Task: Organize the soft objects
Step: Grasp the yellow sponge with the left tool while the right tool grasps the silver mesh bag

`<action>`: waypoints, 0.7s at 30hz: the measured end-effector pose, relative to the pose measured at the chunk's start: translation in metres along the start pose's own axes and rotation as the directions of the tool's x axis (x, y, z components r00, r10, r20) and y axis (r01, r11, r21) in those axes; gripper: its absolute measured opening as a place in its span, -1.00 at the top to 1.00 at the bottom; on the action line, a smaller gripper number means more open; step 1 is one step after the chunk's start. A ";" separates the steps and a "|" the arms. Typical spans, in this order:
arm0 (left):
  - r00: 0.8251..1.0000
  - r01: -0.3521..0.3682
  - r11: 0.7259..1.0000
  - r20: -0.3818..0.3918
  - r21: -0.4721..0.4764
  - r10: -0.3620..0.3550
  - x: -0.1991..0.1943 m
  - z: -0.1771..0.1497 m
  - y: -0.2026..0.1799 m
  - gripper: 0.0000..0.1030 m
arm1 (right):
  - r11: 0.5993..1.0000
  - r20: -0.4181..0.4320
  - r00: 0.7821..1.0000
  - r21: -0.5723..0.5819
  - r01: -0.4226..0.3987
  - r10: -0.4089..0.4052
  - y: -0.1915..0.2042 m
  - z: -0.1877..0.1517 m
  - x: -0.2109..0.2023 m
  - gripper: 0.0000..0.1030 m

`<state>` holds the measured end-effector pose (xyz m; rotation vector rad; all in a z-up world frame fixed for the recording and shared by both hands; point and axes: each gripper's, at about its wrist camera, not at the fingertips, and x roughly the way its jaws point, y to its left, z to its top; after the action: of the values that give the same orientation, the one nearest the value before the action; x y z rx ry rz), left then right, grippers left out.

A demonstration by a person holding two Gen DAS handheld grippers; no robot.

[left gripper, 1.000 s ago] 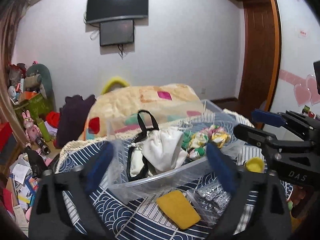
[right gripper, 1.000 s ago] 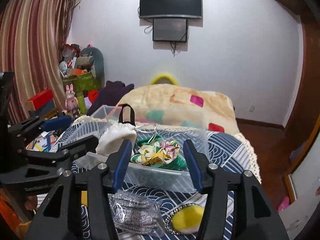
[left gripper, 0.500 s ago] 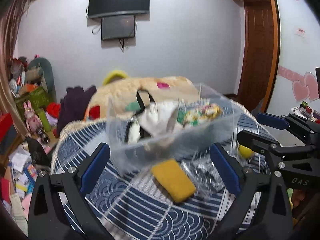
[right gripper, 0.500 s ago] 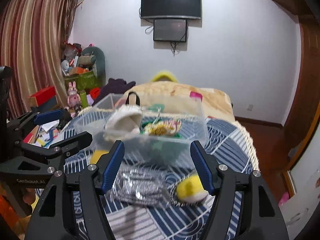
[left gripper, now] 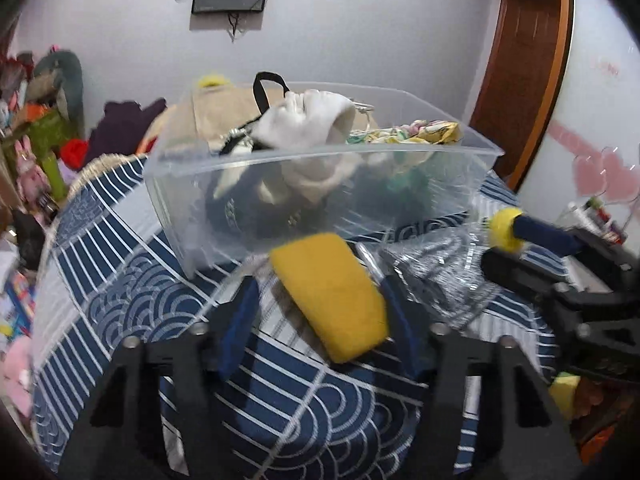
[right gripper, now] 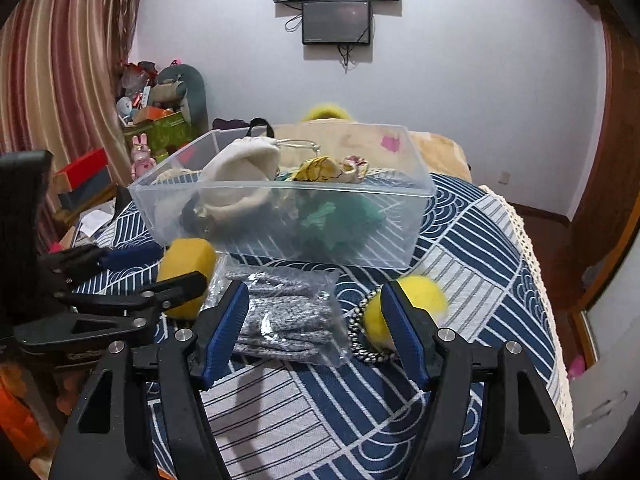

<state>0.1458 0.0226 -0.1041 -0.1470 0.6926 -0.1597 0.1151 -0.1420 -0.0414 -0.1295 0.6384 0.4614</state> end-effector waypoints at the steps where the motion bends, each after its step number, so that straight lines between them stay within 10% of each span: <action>1: 1.000 0.019 1.000 0.002 -0.010 -0.019 -0.002 -0.001 0.001 0.13 | 1.000 -0.005 1.000 -0.005 -0.005 0.005 0.004 0.000 0.001 -0.27; 15: 0.999 0.011 0.998 0.038 -0.062 -0.009 -0.026 -0.015 0.012 0.27 | 0.996 -0.105 0.992 -0.047 -0.069 0.064 0.025 -0.011 0.034 -0.55; 21: 0.998 0.006 0.999 0.062 -0.050 -0.003 -0.034 -0.015 0.009 0.27 | 0.998 -0.085 0.995 -0.032 -0.051 0.048 0.016 -0.010 0.027 -0.04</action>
<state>0.1115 0.0369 -0.0964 -0.2010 0.6352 -0.1417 0.1214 -0.1199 -0.0654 -0.1668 0.7181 0.5166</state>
